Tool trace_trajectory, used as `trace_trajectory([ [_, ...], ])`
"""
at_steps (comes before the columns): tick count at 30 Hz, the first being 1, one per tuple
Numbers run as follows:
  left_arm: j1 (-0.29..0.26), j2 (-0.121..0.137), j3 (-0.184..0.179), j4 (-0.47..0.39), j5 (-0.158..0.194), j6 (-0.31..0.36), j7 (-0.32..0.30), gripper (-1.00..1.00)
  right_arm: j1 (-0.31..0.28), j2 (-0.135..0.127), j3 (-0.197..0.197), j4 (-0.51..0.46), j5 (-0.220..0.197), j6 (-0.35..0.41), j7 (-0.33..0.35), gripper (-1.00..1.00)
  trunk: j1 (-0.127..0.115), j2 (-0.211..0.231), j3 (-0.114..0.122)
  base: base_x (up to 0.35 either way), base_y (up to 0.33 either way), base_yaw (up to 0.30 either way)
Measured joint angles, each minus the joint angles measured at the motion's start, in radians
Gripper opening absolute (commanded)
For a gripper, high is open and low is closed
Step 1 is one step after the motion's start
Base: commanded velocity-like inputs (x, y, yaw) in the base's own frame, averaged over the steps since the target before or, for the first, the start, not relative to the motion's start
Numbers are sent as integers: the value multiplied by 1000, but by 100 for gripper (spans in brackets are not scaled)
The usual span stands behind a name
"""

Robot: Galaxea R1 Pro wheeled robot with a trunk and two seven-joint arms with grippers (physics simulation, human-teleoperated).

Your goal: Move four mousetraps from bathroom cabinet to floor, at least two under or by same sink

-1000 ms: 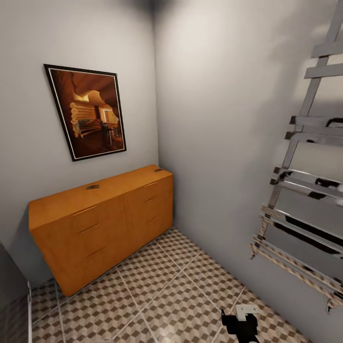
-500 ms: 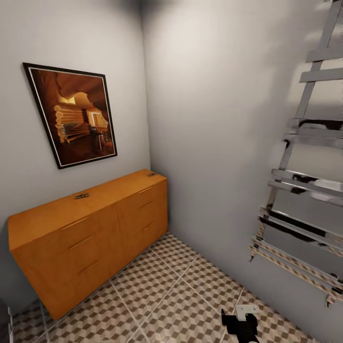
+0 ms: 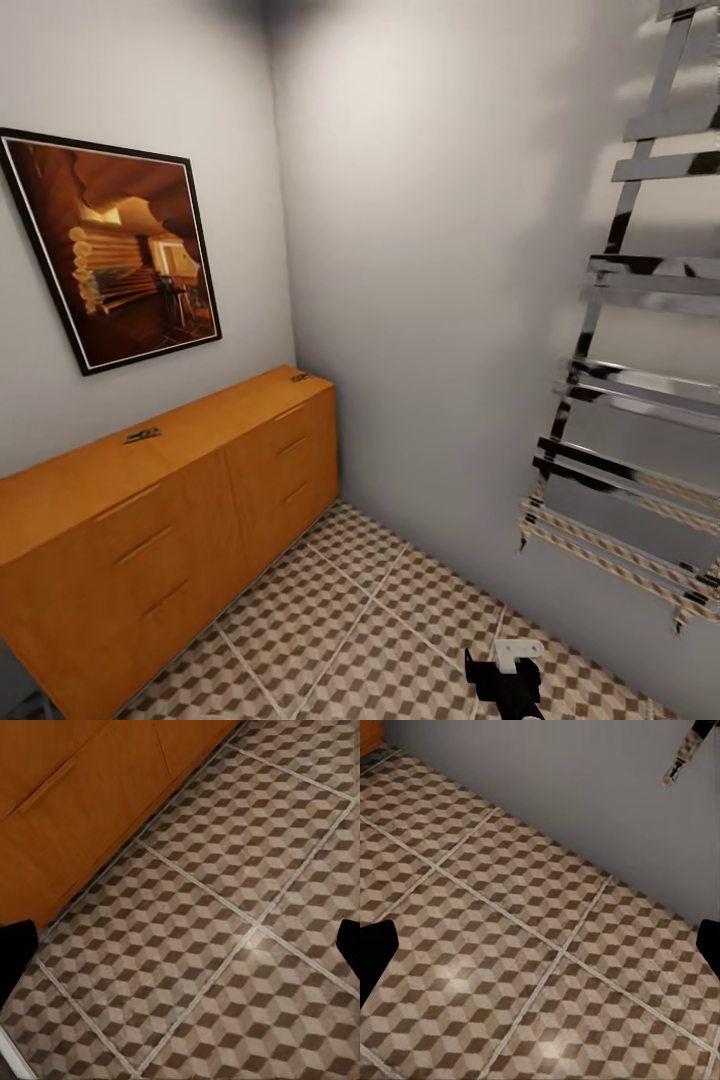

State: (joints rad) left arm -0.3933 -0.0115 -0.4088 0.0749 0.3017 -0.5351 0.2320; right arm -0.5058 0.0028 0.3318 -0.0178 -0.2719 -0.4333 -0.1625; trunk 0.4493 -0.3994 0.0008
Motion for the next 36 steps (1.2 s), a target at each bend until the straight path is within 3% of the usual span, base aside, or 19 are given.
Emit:
trace_trajectory([
  [19,0,-1,0,1,0,0,0,100,0,0,0,0,0,0,0,100,0,0,21,164,181,-196],
  [36,0,-7,0,1,0,0,0,100,0,0,0,0,0,0,-1,100,0,0,34,190,28,-129],
])
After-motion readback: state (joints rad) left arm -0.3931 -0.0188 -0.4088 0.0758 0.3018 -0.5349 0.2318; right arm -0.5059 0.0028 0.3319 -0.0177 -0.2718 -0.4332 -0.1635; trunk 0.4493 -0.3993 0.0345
